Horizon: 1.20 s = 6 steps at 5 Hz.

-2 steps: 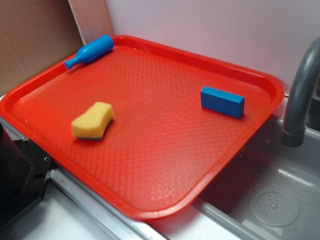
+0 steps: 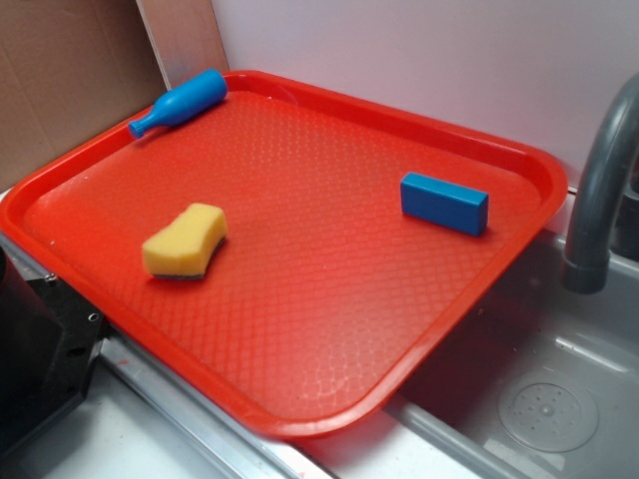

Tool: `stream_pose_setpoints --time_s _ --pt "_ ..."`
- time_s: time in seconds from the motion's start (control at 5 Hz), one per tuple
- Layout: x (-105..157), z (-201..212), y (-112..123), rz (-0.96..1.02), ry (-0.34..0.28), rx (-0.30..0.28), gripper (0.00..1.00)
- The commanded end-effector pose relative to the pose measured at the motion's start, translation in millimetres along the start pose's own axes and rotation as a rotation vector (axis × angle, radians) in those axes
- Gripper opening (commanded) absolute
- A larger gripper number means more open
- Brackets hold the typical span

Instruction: Grab the blue block.

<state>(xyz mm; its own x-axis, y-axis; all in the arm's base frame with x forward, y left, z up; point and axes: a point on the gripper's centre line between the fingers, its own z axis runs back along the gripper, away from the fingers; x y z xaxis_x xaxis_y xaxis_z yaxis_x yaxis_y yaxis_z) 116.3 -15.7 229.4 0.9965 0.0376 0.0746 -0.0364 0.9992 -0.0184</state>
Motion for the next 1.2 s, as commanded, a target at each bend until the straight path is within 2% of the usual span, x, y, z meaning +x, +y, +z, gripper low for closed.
stream_pose_setpoints --time_s 0.0,0.2,0.4,0.6,0.8,1.0 --pt "88.1 -71.6 -53.7 -0.399 -0.066 0.080 1.00" --pt "115.0 -86.9 -83.2 -0.642 -0.113 0.005 1.00" --pt "130.5 -105.5 -106.6 -0.877 -0.112 -0.115 1.00" --pt "114.6 -145.6 -130.7 -1.134 -0.163 -0.074 1.00" --pt "80.6 -173.7 -135.5 -1.271 -0.141 -0.034 1.00" --pt "67.4 -187.0 -135.1 -1.221 -0.106 -0.033 0.00"
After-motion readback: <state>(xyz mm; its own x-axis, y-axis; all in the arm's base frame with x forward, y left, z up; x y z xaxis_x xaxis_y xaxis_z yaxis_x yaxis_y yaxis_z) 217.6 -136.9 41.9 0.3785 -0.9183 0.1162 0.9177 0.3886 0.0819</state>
